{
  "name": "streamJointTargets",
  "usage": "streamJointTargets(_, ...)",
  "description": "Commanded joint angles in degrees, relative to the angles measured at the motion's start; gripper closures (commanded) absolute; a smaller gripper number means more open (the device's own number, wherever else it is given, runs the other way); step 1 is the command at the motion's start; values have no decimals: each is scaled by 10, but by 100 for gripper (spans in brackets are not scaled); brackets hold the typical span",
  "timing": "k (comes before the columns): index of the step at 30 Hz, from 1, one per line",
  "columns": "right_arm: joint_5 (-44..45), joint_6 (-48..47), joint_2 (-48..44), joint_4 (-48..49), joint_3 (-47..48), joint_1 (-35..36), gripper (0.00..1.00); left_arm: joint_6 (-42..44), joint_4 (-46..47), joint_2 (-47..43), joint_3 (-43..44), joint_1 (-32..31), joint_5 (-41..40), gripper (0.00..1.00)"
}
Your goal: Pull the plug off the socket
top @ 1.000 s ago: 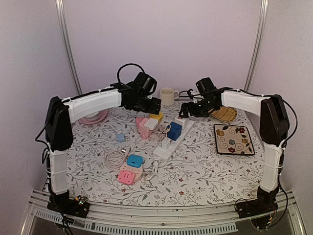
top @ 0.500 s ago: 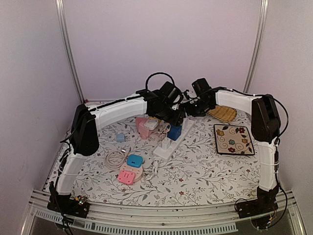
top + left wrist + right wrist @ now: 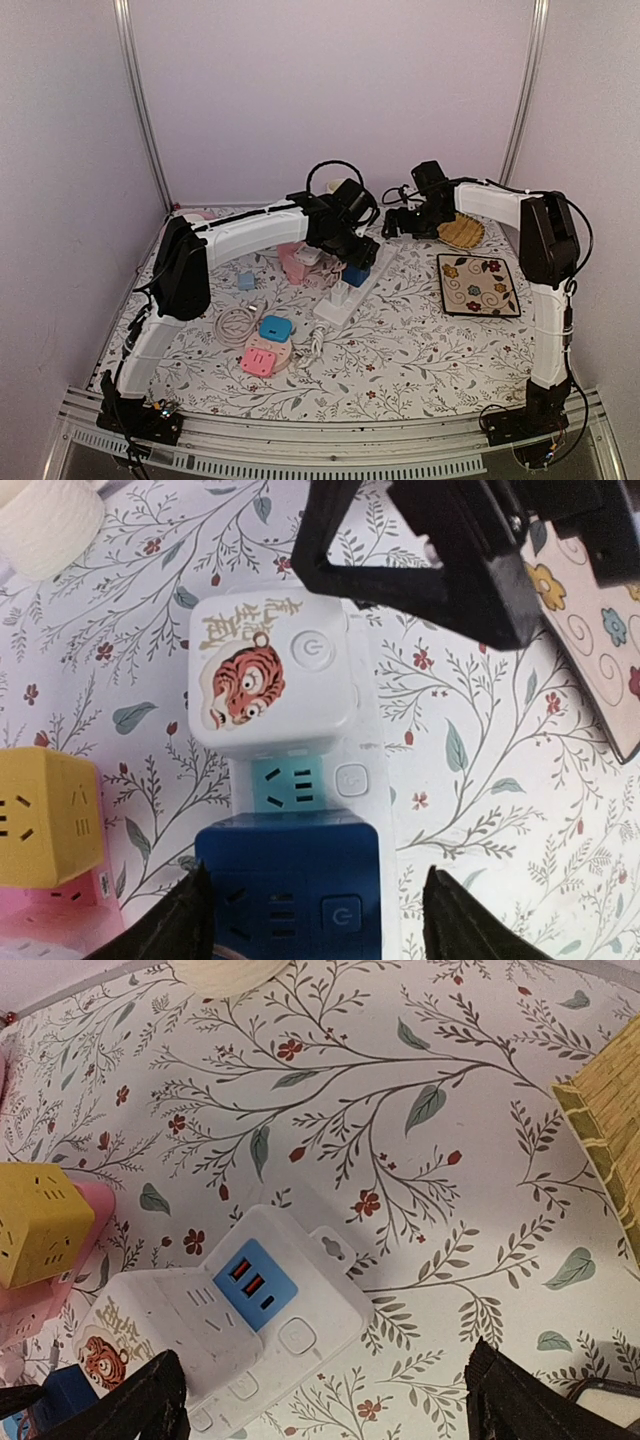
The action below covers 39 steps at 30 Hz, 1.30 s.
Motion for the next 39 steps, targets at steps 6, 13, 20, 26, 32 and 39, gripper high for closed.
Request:
streamJointTargets(6,-6,13,-32,12,-24,2,1,3,-13,21,1,5,11,30)
streamJointTargets(13,-3,13,-40,18,-33,1,1,-5,-12,11,-19,13,-9,26)
streamJointTargets(20,-3,15,-46,22,-42,1,1,-9,-9,-6,-34,14,-39,23)
streamJointTargets(26,-5,16,-48,25,-47,1,1,-9,-3,-11,-44,17,-31,23)
streamJointTargets(32,-29,11,-53,37,-58,1,1,4,-3,-9,-54,16,-10,33)
streamJointTargets(39,-62,-30,-89,91,-102,21,1,35,1,-10,-61,12,22,47)
